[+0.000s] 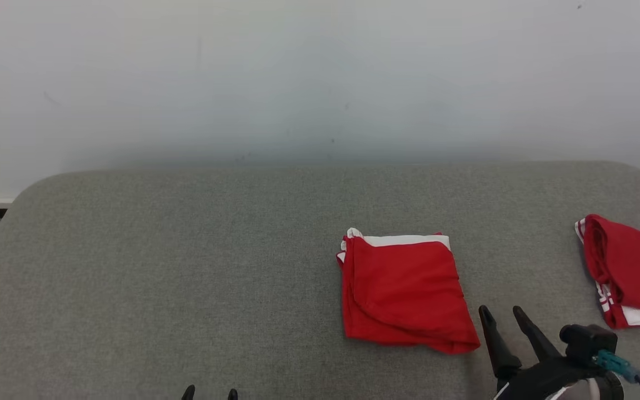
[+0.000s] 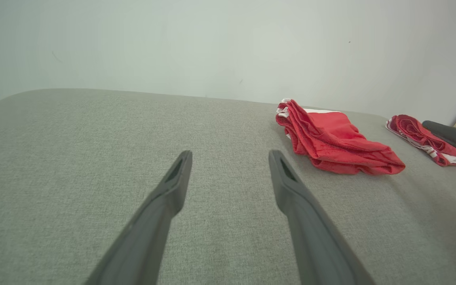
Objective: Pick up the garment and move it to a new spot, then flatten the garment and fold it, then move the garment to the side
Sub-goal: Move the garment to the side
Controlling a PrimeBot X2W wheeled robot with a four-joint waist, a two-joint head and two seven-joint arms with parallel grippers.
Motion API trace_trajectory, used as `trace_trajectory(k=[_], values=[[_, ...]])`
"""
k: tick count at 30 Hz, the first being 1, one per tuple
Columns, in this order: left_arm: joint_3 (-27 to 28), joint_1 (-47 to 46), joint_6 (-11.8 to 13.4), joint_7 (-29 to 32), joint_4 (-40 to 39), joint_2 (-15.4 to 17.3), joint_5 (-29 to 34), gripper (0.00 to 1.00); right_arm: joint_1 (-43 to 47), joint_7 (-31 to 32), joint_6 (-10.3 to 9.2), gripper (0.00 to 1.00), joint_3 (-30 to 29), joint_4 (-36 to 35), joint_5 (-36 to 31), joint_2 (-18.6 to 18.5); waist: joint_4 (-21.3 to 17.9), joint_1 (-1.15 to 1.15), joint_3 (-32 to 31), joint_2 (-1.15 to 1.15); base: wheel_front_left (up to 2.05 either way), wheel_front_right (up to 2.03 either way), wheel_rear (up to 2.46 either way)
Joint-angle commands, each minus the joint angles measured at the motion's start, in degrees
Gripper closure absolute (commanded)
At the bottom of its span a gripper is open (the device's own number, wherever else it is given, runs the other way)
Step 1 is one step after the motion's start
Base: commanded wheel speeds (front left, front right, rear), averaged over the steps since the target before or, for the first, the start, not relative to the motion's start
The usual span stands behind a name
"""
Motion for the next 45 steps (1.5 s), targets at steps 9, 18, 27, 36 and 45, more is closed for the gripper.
trace_trajectory(k=[9,18,27,36,45], values=[[-1.63,-3.40,-1.18,-0.18,0.95,0.00,1.13,0.00,-10.15,0.16,0.00,0.00,5.49,8.50,15.12,-3.13,4.10,-0.01,5.83,0.00,0.00,0.00,0.00],[-2.92,-7.04,-1.63,-0.19,0.85,-0.01,0.27,0.00,-17.63,2.36,0.00,0.00,11.77,10.06,28.39,-6.67,5.63,-0.01,11.27,0.00,0.00,0.00,0.00],[-3.98,-9.37,-1.64,-0.19,0.74,-0.01,-0.18,0.00,-20.81,8.01,0.00,0.00,17.96,11.65,35.95,-8.65,6.20,-0.01,13.32,0.00,0.00,0.00,0.00],[-4.69,-10.26,-1.21,-0.19,1.13,-0.01,-0.66,0.00,-21.63,9.00,0.00,1.00,22.67,11.14,41.22,-10.13,6.31,-0.01,13.85,0.00,0.00,0.00,0.00],[-4.25,-9.25,-0.99,-0.19,1.23,-0.01,-0.53,0.00,-24.03,2.97,0.00,1.00,28.21,9.19,39.35,-12.36,4.56,-0.01,12.33,0.00,0.00,0.00,0.00]])
